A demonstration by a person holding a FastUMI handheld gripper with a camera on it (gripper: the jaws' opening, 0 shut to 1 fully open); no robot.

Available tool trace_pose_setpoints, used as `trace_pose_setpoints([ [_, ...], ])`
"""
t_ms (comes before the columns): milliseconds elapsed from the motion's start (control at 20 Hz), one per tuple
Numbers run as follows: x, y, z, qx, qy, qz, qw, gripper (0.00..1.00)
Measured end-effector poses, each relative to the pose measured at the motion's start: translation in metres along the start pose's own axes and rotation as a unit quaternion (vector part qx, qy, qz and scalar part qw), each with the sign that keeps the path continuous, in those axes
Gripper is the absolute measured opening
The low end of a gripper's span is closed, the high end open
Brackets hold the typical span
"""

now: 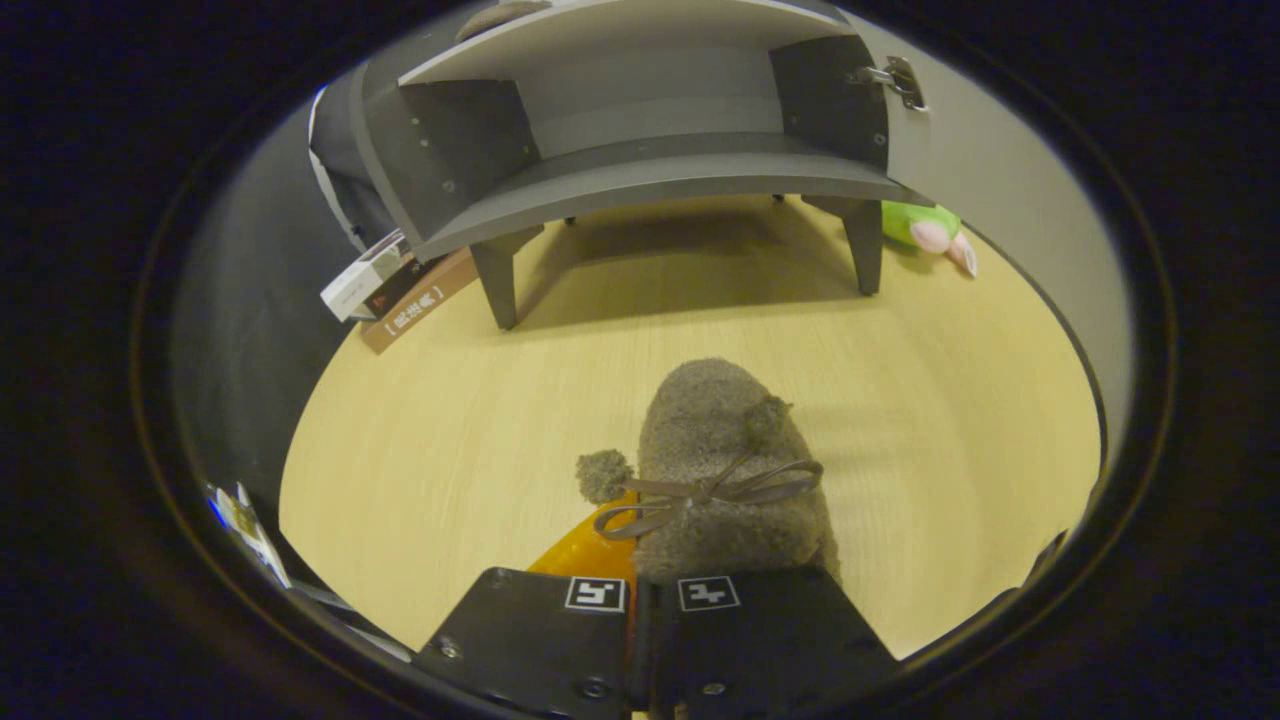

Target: Open the shoe cabinet door, grab the shoes and put them into the shoe cabinet, then close the shoe cabinet door.

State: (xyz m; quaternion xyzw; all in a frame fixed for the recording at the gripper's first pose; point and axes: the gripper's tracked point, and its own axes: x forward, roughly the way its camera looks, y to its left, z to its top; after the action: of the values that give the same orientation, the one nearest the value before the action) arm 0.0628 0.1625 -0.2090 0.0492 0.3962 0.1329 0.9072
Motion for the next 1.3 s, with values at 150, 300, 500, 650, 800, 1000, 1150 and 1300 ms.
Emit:
trace_pose_setpoints([
  [150, -0.010, -0.004, 0.013, -0.035, -0.023, -0.002, 0.999, 0.06],
  [300, -0.026, -0.002, 0.029, -0.062, -0.054, 0.005, 0.997, 0.06],
  [500, -0.052, 0.001, 0.061, -0.082, -0.109, 0.004, 0.991, 0.06],
  [650, -0.071, 0.005, 0.086, -0.093, -0.146, 0.001, 0.985, 0.06],
  [800, -0.087, 0.012, 0.115, -0.105, -0.185, 0.001, 0.977, 0.06],
  [1000, -0.097, 0.018, 0.157, -0.117, -0.230, -0.007, 0.966, 0.06],
  [1150, -0.101, 0.021, 0.192, -0.122, -0.256, -0.014, 0.959, 0.06],
  [1300, -0.110, 0.022, 0.246, -0.118, -0.280, -0.018, 0.953, 0.06],
])
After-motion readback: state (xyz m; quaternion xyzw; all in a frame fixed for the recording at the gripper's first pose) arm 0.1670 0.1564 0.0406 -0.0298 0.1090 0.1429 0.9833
